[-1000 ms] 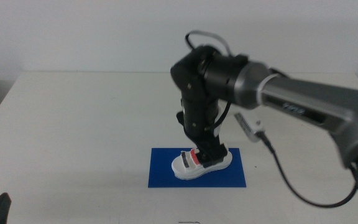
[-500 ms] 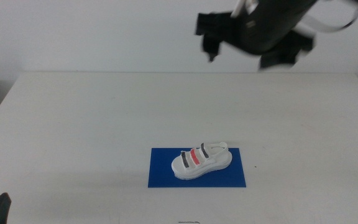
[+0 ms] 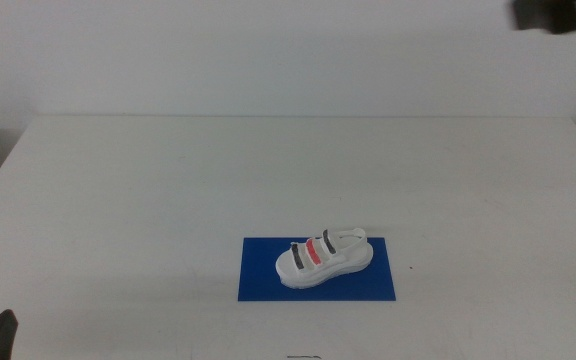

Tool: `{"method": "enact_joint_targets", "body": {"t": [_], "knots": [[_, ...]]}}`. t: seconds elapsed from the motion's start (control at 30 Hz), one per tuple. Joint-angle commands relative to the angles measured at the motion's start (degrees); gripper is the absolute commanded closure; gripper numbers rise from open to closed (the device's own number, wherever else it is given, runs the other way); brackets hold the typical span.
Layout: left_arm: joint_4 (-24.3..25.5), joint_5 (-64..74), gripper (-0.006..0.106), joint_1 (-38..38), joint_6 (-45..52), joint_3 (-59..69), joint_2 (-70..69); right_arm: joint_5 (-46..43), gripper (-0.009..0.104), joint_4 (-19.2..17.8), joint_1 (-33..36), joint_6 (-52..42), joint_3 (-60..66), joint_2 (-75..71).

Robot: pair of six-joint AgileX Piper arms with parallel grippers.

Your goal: Use one arm to grab the shoe from the table and place it on the mat.

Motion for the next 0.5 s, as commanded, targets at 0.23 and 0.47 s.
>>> {"method": "enact_joint_targets", "body": {"t": [0.23,0.47], "knots": [[-0.5,-4.8,0.007,0.0,-0.8,-0.2,-1.1,-29.3,0.013,8.4,-19.5,-3.1,30.3,-24.4],[-0.5,-4.8,0.007,0.0,-0.8,-0.2,-1.1,-48.1,0.013,23.7,-29.9,-19.0,53.2,-36.9]]}}
